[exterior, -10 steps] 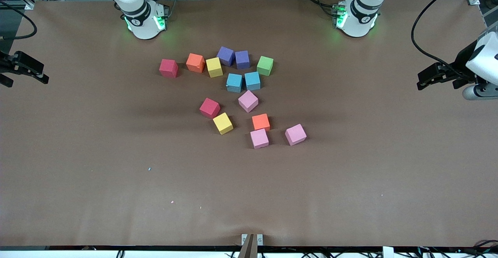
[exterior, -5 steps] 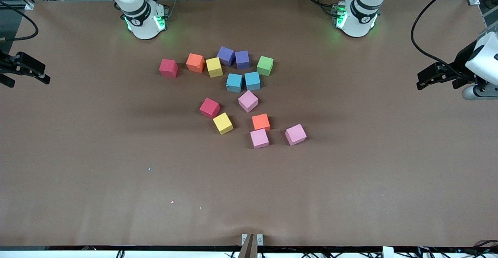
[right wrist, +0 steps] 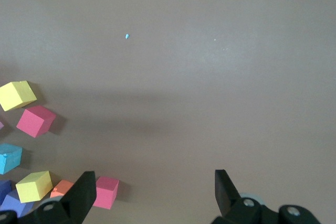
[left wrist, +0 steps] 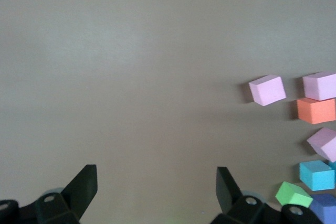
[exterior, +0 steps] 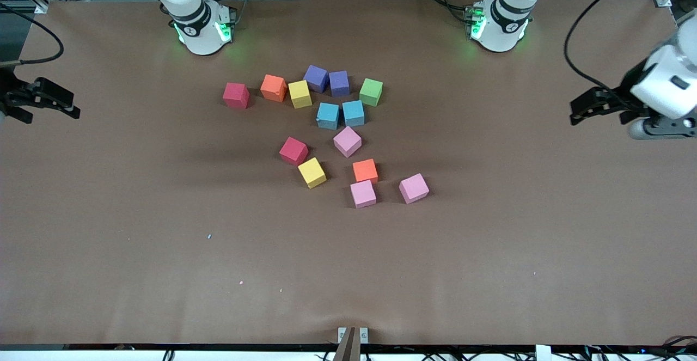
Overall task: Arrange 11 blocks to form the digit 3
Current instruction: 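Move the left gripper over the purple cube while the right gripper advances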
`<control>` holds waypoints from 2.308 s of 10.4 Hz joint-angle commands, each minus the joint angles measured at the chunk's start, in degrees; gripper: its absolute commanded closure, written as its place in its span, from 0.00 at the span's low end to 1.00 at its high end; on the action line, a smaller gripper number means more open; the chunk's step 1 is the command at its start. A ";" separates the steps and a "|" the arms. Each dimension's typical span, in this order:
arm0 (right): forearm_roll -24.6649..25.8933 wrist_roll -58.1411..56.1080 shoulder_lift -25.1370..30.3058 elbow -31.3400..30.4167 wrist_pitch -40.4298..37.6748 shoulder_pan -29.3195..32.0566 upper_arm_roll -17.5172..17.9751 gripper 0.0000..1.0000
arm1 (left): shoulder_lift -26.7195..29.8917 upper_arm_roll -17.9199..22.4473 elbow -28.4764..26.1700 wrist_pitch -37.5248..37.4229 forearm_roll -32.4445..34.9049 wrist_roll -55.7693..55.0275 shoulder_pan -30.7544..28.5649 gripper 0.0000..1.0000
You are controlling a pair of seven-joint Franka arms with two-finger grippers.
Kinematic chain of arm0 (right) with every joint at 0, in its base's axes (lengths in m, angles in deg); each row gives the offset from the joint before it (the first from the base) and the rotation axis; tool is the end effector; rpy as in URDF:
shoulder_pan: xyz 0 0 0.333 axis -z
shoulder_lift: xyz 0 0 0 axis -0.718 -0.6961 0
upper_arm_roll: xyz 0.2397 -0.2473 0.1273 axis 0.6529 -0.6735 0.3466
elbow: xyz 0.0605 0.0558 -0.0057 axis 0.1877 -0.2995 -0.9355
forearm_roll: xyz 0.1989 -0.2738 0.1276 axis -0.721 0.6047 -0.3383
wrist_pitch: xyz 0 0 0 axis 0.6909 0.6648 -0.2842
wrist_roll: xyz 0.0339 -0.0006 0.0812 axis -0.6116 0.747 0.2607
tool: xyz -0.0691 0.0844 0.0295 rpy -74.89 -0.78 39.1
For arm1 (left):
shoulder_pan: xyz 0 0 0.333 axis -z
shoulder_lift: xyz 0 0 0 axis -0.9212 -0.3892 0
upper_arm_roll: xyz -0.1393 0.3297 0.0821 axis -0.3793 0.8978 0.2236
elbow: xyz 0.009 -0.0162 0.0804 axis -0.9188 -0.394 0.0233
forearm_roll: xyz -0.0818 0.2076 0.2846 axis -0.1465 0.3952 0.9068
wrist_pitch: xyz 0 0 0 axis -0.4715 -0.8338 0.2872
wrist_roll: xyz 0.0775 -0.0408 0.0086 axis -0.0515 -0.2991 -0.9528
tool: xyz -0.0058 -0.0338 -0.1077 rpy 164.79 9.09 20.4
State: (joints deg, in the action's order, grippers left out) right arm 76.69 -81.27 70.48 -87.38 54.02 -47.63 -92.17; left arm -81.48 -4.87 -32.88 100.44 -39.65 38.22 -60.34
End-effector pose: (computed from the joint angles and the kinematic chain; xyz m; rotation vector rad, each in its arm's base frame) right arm 0.5158 -0.0384 0.6546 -3.0995 -0.1218 0.0399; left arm 0.5375 -0.0952 0.6627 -3.1365 -0.0485 0.0522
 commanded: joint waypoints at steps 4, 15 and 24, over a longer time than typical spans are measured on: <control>-0.13 0.58 -2.69 -4.51 -0.19 -3.08 -0.11 0.00 | -4.55 -13.09 -0.98 0.10 -1.61 -15.74 2.21 0.00; -3.47 13.03 2.32 -26.41 2.88 -12.31 0.07 0.00 | -15.63 -13.72 -15.28 27.30 -3.65 -44.45 30.13 0.00; -6.26 29.24 0.82 -34.22 10.17 -15.84 -0.02 0.00 | -26.78 -14.77 -16.80 47.34 4.94 -38.89 47.55 0.00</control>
State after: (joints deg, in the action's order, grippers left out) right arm 72.56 -53.10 70.79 -119.35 62.41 -63.61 -92.01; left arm -106.35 -19.42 -49.42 143.07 -37.34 -5.13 -13.33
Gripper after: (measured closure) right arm 0.000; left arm 0.000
